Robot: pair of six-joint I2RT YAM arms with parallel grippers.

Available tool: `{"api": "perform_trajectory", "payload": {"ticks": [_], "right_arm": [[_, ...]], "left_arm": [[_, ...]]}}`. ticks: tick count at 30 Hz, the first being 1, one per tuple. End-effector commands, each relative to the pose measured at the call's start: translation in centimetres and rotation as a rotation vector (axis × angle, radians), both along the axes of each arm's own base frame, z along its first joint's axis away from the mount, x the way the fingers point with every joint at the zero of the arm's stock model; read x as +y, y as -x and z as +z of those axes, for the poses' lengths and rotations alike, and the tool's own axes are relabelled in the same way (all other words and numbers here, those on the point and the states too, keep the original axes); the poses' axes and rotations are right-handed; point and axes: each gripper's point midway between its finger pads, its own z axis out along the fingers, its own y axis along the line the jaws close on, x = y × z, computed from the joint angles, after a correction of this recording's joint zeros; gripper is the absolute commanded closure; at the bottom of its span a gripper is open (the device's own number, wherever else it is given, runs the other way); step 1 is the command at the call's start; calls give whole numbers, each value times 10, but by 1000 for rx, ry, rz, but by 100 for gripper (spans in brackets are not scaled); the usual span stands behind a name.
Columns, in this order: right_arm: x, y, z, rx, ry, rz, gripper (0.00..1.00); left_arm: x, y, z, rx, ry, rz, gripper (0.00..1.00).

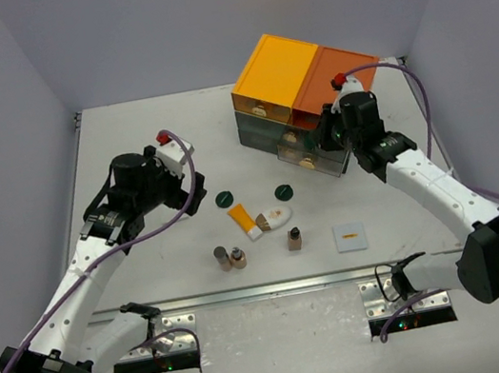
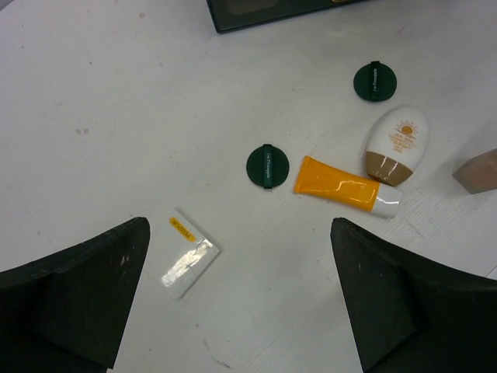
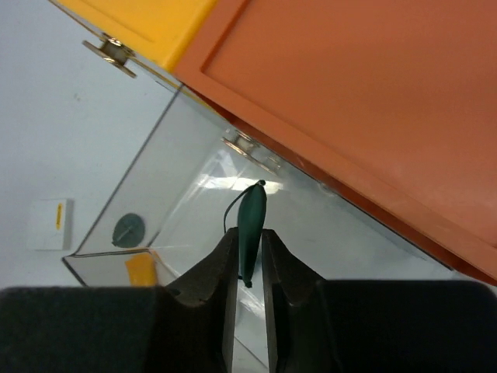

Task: Organize the makeup

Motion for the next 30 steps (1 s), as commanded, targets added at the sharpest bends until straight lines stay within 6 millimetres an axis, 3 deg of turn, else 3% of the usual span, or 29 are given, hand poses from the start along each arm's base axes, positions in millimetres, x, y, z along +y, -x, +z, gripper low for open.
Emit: {"api": "perform_trajectory", "payload": {"ticks": [1, 6, 10, 16, 18, 22, 26, 30], "right_arm": [[-12, -5, 14, -9, 0, -32, 74], [-22, -4, 20, -8, 56, -50, 63], [-13, 0, 39, -14, 69, 34, 52], [6, 15, 67, -63, 40, 181, 42], [6, 18, 75, -87, 44, 200, 40], [6, 22, 77, -106, 56, 219, 40], [9, 29, 78, -124, 38, 242, 39], [11, 34, 81, -143, 24, 254, 39]], "left_arm": [[-3, -5, 9, -45, 6, -10, 0], [-4, -6, 4, -32, 1, -19, 0], [-10, -6, -10, 9, -17, -70, 0], [-23, -20, -54, 159, -97, -111, 15], [-30, -26, -81, 220, -161, -121, 17], [-32, -56, -121, 295, -256, -71, 20], [-46, -77, -139, 335, -263, -93, 22], [-65, -76, -164, 406, -260, -160, 21]]}}
